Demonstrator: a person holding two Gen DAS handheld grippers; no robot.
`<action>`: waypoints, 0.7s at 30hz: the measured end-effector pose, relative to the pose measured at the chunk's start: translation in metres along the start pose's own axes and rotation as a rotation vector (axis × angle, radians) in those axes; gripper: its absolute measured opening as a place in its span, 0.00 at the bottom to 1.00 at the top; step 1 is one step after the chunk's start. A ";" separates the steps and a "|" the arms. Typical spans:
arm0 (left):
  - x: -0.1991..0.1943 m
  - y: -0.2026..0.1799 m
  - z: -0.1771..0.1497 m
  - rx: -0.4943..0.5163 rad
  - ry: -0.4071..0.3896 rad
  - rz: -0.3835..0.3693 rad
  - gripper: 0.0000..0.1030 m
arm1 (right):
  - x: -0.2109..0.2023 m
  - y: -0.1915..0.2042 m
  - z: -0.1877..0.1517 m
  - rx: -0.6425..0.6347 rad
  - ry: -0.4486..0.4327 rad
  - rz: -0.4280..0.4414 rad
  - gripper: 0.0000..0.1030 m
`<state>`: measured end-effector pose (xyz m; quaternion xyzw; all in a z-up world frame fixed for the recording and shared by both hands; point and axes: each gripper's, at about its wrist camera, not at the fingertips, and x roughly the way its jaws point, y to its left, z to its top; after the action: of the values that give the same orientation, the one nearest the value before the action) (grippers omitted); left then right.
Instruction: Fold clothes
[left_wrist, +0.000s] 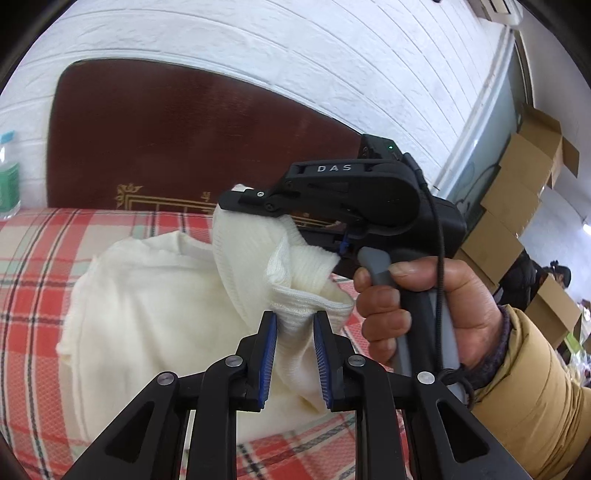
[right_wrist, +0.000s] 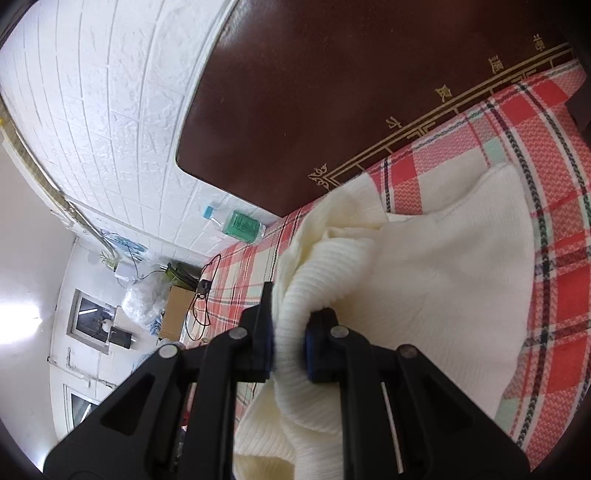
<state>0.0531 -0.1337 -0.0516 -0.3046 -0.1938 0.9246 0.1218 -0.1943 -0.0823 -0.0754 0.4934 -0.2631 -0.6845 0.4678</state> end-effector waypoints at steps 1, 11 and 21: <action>-0.003 0.005 -0.002 -0.013 0.001 0.003 0.19 | 0.008 0.000 -0.001 0.003 0.008 -0.005 0.15; -0.008 0.042 -0.025 -0.111 0.037 0.032 0.29 | 0.069 0.002 -0.014 -0.004 0.092 -0.074 0.15; -0.002 0.060 -0.040 -0.152 0.078 0.091 0.53 | 0.077 0.021 -0.024 -0.120 0.136 -0.102 0.66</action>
<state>0.0731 -0.1766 -0.1059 -0.3572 -0.2446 0.8992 0.0633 -0.1703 -0.1585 -0.0999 0.5225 -0.1637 -0.6868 0.4780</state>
